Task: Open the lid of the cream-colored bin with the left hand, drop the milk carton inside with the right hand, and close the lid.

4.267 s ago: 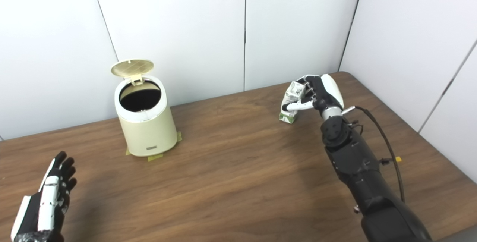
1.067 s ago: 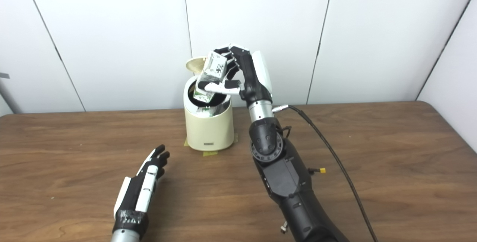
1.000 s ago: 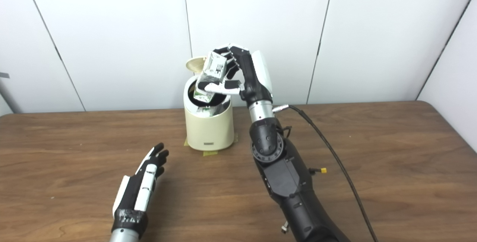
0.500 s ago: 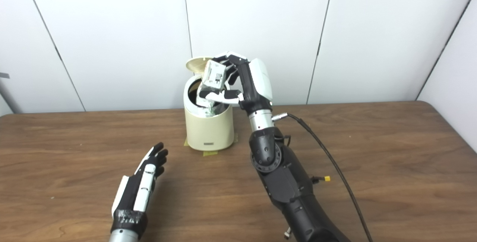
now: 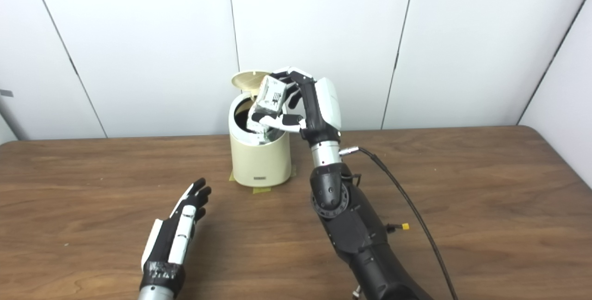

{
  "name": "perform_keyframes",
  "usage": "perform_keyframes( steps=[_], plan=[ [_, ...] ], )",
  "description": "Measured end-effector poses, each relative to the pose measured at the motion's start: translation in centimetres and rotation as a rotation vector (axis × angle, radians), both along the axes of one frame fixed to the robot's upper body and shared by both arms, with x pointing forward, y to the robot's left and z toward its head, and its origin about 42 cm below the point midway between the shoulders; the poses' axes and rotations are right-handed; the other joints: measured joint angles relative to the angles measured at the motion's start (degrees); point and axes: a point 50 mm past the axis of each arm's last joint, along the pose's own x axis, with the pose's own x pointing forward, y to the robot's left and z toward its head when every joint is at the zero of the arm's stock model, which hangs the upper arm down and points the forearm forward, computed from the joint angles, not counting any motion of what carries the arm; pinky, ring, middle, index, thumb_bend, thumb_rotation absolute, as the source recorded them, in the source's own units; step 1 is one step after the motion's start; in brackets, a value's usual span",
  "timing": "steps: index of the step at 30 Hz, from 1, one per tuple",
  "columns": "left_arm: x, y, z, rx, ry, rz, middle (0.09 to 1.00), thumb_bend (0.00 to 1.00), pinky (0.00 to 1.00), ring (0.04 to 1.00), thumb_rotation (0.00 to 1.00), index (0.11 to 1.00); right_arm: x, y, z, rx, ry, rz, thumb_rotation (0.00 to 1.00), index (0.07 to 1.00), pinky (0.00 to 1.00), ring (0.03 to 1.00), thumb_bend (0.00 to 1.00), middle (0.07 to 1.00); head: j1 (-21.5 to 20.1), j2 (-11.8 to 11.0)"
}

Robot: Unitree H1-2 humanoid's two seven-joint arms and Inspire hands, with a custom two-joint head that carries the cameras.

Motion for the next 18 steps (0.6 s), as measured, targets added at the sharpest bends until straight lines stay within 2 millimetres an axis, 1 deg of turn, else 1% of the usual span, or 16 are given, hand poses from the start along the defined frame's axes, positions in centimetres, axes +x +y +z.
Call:
perform_keyframes(
  steps=[8, 13, 15, 17, 18],
  plan=[
    [0.0, -0.06, 0.0, 0.0, 0.0, -0.002, 0.921, 0.53, 0.95, 0.947, 0.94, 0.943, 0.12, 0.12, -0.13, 0.005, -0.003, -0.001, 0.0, 0.538, 0.26, 0.4, 0.49, 0.528, 0.3, 0.4],
    [0.0, -0.08, 0.0, -0.001, 0.0, -0.003, 0.923, 0.54, 0.98, 0.951, 0.94, 0.94, 0.34, 0.27, -0.22, 0.004, -0.005, -0.005, 0.0, 0.532, 0.26, 0.402, 0.49, 0.532, 0.4, 0.5],
    [0.0, -0.12, 0.0, 0.0, 0.0, -0.004, 0.923, 0.55, 0.97, 0.951, 0.95, 0.942, 0.36, 0.36, -0.32, 0.008, -0.006, -0.009, 0.0, 0.532, 0.26, 0.402, 0.49, 0.531, 0.2, 0.6],
    [0.0, -0.17, 0.01, 0.0, 0.0, -0.006, 0.923, 0.55, 0.97, 0.95, 0.95, 0.942, 0.35, 0.47, -0.43, 0.011, -0.009, -0.013, 0.0, 0.526, 0.28, 0.403, 0.49, 0.521, 0.2, 0.6],
    [-0.01, -0.19, 0.01, 0.0, -0.001, -0.007, 0.923, 0.55, 0.97, 0.95, 0.95, 0.942, 0.4, 0.51, -0.49, 0.01, -0.009, -0.014, 0.0, 0.527, 0.28, 0.404, 0.49, 0.527, 0.2, 0.7]
  ],
)
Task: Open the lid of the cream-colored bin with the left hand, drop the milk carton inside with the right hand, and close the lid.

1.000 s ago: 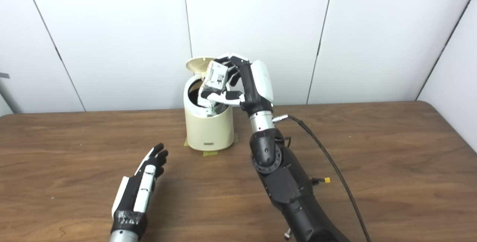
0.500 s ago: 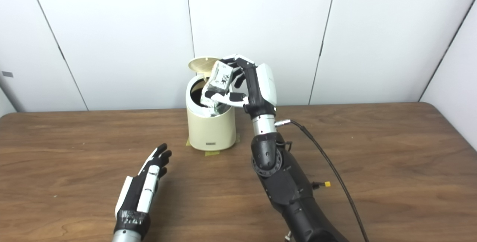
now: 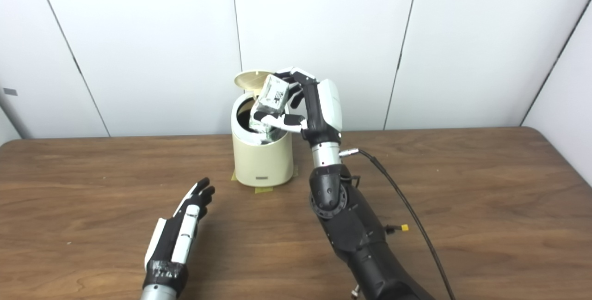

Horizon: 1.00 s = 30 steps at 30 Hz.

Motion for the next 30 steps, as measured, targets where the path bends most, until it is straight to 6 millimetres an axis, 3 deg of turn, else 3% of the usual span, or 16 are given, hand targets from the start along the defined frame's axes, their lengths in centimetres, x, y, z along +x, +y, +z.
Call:
perform_keyframes(
  steps=[30],
  plan=[
    [-0.14, -0.7, -0.03, -0.006, 0.006, -0.05, 0.925, 0.55, 1.0, 0.963, 0.92, 0.944, 0.54, 0.93, -0.86, -0.017, -0.059, -0.021, 0.0, 0.531, 0.29, 0.407, 0.49, 0.518, -0.4, 1.0]
  ],
)
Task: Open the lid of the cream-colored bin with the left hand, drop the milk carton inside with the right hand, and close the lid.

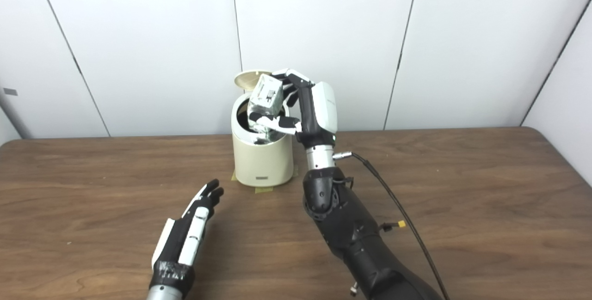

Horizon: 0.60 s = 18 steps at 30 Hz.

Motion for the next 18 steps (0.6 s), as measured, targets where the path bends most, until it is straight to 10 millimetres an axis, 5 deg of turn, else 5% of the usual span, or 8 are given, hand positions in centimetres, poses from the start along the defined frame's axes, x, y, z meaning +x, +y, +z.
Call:
perform_keyframes(
  steps=[13, 18],
  plan=[
    [-0.01, -0.1, 0.01, 0.004, -0.001, -0.006, 0.926, 0.55, 1.0, 0.961, 0.93, 0.945, 0.27, -0.08, -0.2, -0.017, 0.027, -0.033, 0.0, 0.529, 0.26, 0.432, 0.51, 0.469, 0.3, 0.6],
    [-0.01, -0.12, 0.01, 0.004, -0.001, -0.006, 0.928, 0.56, 1.0, 0.963, 0.93, 0.952, 0.35, 0.11, 0.23, -0.128, 0.036, -0.073, 0.0, 0.483, 0.21, 0.448, 0.51, 0.583, 0.3, 0.8]
  ],
)
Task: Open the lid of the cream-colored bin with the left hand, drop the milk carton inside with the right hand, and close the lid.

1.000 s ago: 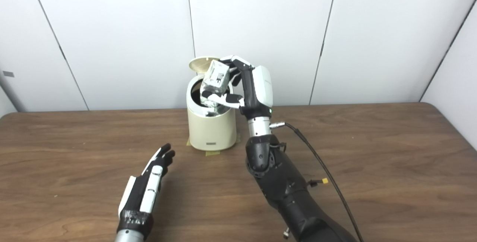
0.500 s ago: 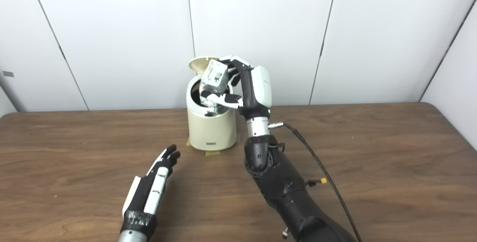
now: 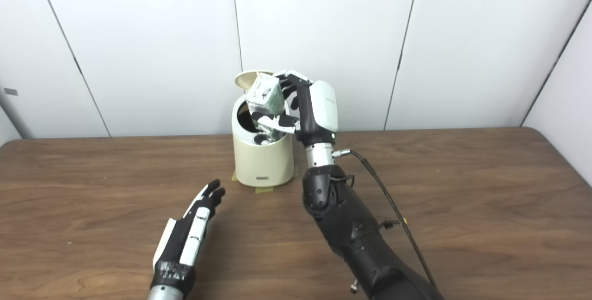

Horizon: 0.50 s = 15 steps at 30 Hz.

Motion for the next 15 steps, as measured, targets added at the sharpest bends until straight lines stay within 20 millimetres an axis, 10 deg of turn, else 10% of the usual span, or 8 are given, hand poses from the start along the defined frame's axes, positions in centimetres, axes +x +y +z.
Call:
perform_keyframes(
  steps=[7, 15],
  plan=[
    [-0.01, -0.15, 0.03, 0.005, 0.0, -0.006, 0.927, 0.56, 1.0, 0.965, 0.95, 0.927, -0.08, 0.13, 0.47, -0.047, 0.004, -0.035, 0.15, 0.49, 0.08, 0.168, 0.52, 0.596, 0.3, 0.2],
    [-0.06, -0.12, 0.39, 0.003, -0.003, -0.006, 0.929, 0.56, 1.0, 0.96, 0.94, 0.936, -0.06, 0.15, 0.62, -0.05, 0.012, -0.039, 0.15, 0.491, 0.07, 0.147, 0.52, 0.592, 0.4, 0.3]
  ],
)
